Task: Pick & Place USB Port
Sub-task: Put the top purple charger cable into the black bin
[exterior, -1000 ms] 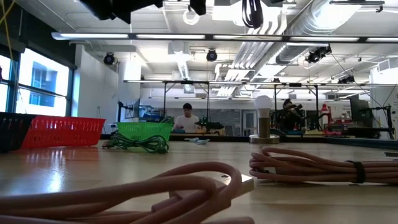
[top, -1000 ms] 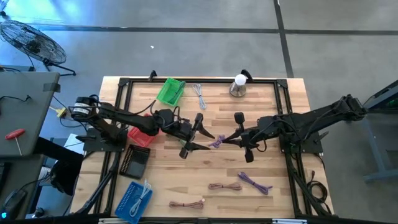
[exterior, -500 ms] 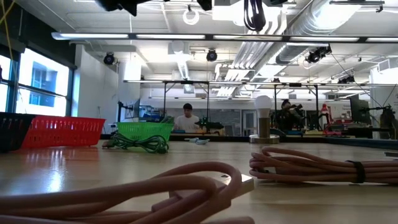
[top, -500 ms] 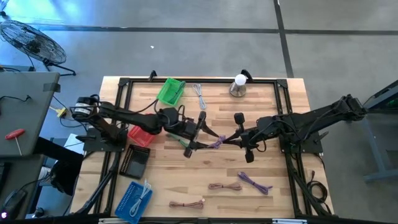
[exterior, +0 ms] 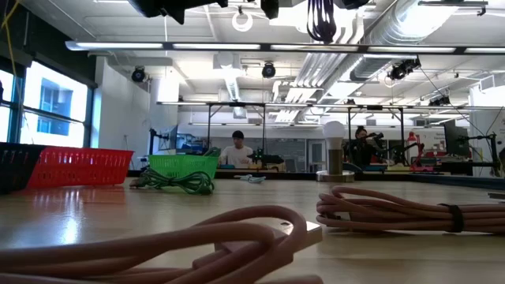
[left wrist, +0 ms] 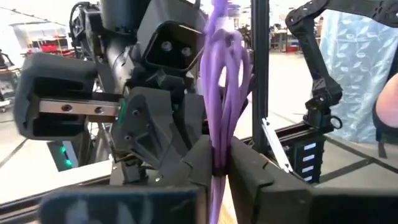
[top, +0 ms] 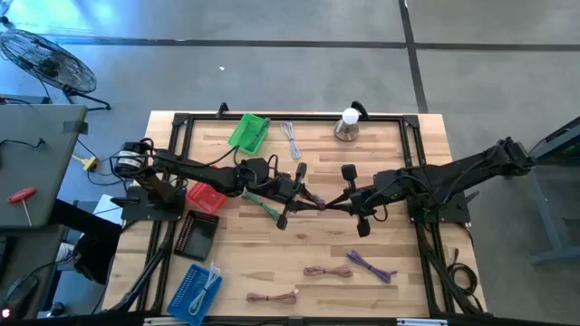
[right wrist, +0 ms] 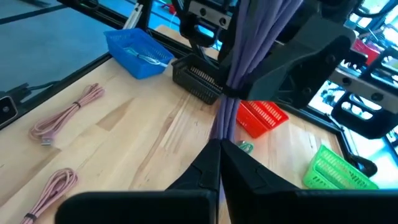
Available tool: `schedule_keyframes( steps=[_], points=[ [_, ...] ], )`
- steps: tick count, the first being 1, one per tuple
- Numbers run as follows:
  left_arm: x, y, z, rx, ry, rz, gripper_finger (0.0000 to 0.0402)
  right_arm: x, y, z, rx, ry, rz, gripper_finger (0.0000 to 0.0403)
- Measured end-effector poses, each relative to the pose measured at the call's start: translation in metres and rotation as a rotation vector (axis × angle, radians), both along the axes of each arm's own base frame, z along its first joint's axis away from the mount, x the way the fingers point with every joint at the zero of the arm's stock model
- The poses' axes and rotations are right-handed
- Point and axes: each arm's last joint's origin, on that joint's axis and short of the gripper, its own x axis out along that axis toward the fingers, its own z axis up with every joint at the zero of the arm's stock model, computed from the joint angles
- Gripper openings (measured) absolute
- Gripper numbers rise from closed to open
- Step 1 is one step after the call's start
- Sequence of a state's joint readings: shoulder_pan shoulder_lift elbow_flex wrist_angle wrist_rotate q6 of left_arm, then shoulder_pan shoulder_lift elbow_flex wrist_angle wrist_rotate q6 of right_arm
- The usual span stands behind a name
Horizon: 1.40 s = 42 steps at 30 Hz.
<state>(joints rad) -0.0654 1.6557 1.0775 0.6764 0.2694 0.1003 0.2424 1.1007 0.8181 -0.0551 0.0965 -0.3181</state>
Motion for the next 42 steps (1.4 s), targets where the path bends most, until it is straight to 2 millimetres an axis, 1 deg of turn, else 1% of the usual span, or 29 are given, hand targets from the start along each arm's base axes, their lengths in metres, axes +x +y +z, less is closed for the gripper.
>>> schedule_keyframes(
  steps=[4, 8, 10, 12, 14, 16, 18, 20, 23, 25, 27, 30, 33, 38, 42],
  points=[
    [0.000, 0.001, 0.001, 0.001, -0.001, 0.036, 0.0017, 0.000, 0.000, 0.001, 0.040, 0.000, -0.021, 0.0010],
    [0.000, 0.002, -0.004, 0.001, 0.058, 0.093, 0.0015, -0.005, 0.005, 0.005, 0.039, -0.025, -0.049, 0.0040],
    [-0.004, 0.005, -0.002, 0.006, 0.109, 0.168, 0.0015, -0.011, 0.007, 0.011, 0.029, -0.056, -0.085, 0.0060],
    [-0.012, 0.006, 0.004, 0.008, 0.170, 0.290, 0.0015, -0.019, 0.008, 0.017, 0.019, -0.084, -0.123, 0.0079],
    [-0.026, 0.006, 0.010, 0.033, 0.286, 0.441, 0.0015, -0.026, 0.009, 0.021, 0.010, -0.100, -0.152, 0.0094],
    [-0.040, 0.000, 0.019, 0.070, 0.376, 0.594, 0.0015, -0.034, 0.009, 0.025, 0.008, -0.108, -0.159, 0.0105],
    [-0.061, -0.008, 0.028, 0.105, 0.460, 0.713, 0.0015, -0.039, 0.009, 0.027, 0.021, -0.105, -0.164, 0.0110],
    [-0.079, -0.020, 0.041, 0.097, 0.488, 0.785, 0.0015, -0.042, 0.008, 0.027, 0.037, -0.093, -0.170, 0.0112],
    [-0.111, -0.033, 0.055, 0.066, 0.524, 0.886, 0.0015, -0.042, 0.007, 0.026, 0.044, -0.085, -0.182, 0.0112],
    [-0.133, -0.039, 0.061, 0.014, 0.540, 0.945, 0.0015, -0.041, 0.007, 0.024, 0.037, -0.074, -0.187, 0.0112],
    [-0.153, -0.042, 0.062, -0.057, 0.576, 0.982, 0.0015, -0.040, 0.007, 0.023, 0.035, -0.067, -0.190, 0.0112],
    [-0.178, -0.045, 0.055, -0.175, 0.656, 1.033, 0.0015, -0.041, 0.007, 0.023, 0.042, -0.059, -0.195, 0.0112],
    [-0.196, -0.050, 0.043, -0.252, 0.757, 1.100, 0.0015, -0.041, 0.006, 0.022, 0.052, -0.054, -0.198, 0.0112],
    [-0.209, -0.067, 0.019, -0.402, 0.966, 1.169, 0.0015, -0.041, 0.007, 0.022, 0.056, -0.047, -0.191, 0.0112],
    [-0.215, -0.089, 0.006, -0.493, 1.056, 1.190, 0.0015, -0.041, 0.007, 0.021, 0.055, -0.046, -0.190, 0.0112]
  ],
)
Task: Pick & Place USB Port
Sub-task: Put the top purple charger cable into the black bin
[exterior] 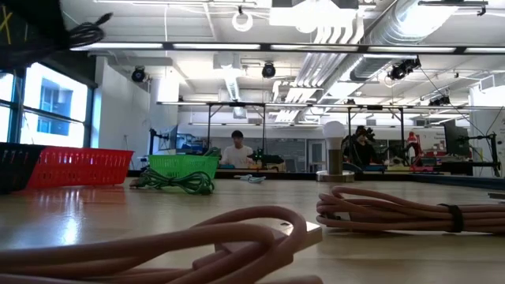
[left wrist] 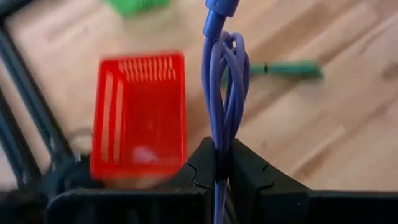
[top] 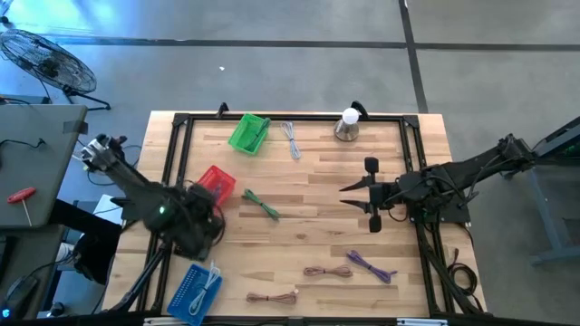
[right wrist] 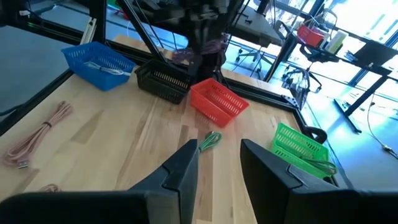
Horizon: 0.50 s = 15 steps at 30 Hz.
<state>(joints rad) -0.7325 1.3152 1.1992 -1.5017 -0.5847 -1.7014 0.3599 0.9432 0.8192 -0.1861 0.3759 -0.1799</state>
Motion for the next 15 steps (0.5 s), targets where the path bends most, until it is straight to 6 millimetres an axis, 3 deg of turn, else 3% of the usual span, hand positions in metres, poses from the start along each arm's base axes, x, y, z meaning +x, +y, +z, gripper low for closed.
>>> schedule_keyframes(
  steps=[9, 15],
  points=[
    [-0.018, -0.043, -0.024, -0.019, 0.018, 0.126, 0.0015, 0.000, 0.000, 0.000, -0.001, 0.001, 0.006, 0.0112],
    [-0.027, -0.046, -0.036, -0.031, 0.012, 0.175, 0.0015, 0.000, 0.000, 0.000, 0.003, -0.001, 0.008, 0.0112]
  ],
)
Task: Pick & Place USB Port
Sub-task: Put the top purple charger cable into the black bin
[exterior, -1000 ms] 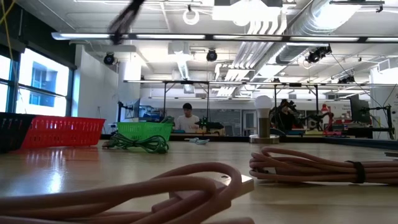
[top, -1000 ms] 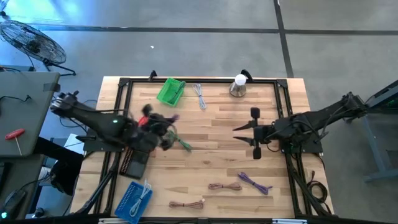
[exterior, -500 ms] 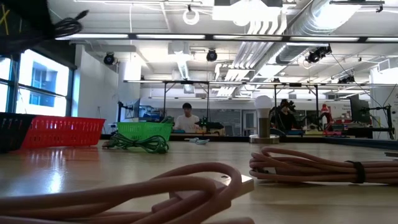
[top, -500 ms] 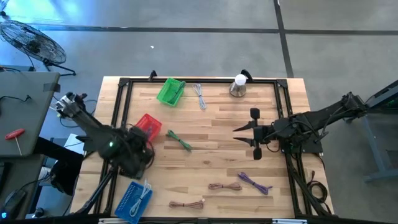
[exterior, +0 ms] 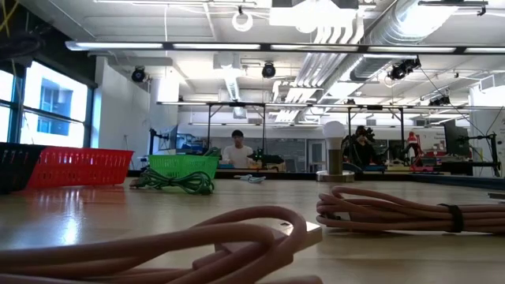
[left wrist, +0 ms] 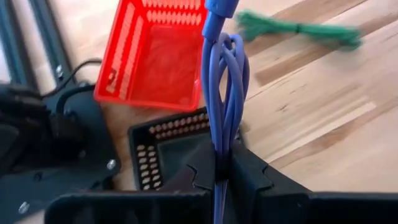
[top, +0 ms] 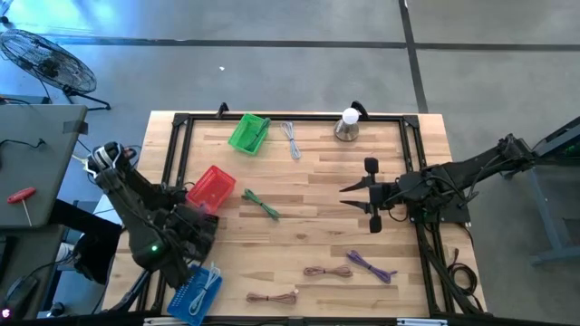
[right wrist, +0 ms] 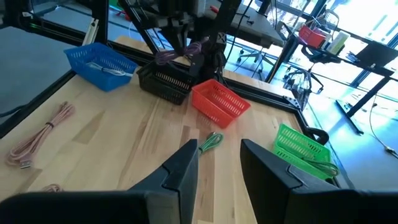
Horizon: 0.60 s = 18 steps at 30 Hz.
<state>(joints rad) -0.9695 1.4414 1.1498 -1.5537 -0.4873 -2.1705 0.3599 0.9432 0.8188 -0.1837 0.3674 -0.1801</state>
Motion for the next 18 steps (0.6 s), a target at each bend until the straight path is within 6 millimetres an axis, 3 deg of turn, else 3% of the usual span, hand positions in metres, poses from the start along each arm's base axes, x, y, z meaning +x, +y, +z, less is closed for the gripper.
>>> schedule_keyframes(
  steps=[4, 18],
  points=[
    [-0.003, 0.001, -0.015, -0.028, 0.064, 0.028, 0.0015, 0.000, 0.000, 0.000, 0.028, 0.001, 0.008, 0.0112],
    [-0.005, 0.003, -0.067, -0.108, 0.031, 0.030, 0.0015, 0.000, 0.001, 0.001, 0.041, -0.011, 0.013, 0.0112]
  ],
)
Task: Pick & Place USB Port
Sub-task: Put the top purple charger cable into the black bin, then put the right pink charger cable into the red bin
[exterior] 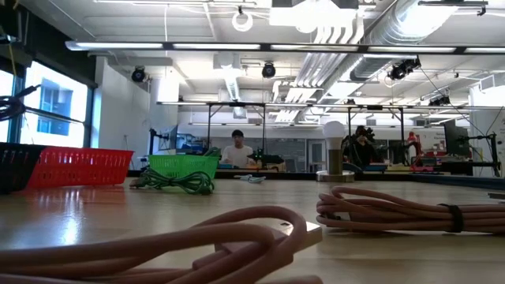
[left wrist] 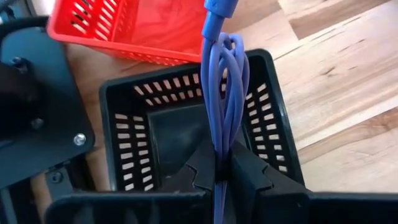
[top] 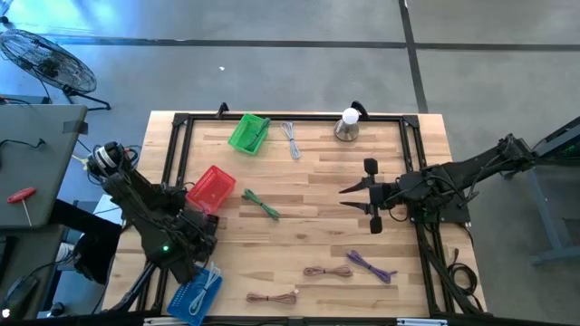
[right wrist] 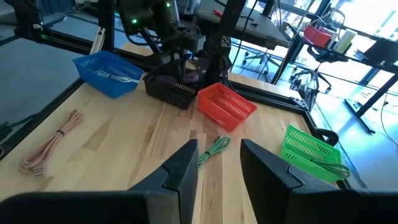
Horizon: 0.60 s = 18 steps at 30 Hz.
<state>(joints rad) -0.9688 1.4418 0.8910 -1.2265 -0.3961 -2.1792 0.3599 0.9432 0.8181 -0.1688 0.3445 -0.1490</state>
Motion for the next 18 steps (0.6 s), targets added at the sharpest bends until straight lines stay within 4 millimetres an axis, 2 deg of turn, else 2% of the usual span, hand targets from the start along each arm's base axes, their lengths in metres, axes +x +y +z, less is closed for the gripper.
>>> schedule_keyframes(
  steps=[4, 12, 15, 18],
  points=[
    [0.000, 0.000, -0.001, -0.008, 0.000, 0.000, 0.0022, 0.000, 0.000, 0.000, -0.007, -0.001, 0.002, 0.0112],
    [0.000, -0.002, -0.002, -0.032, 0.012, 0.005, 0.0144, 0.000, 0.000, 0.000, -0.007, -0.001, 0.002, 0.0112],
    [0.001, -0.002, 0.000, -0.034, 0.010, 0.005, 0.0175, 0.000, 0.000, 0.000, -0.007, -0.001, 0.002, 0.0112],
    [0.002, -0.003, 0.010, -0.005, -0.007, -0.001, 0.0194, 0.000, 0.000, 0.000, -0.008, -0.001, 0.002, 0.0112]
  ],
)
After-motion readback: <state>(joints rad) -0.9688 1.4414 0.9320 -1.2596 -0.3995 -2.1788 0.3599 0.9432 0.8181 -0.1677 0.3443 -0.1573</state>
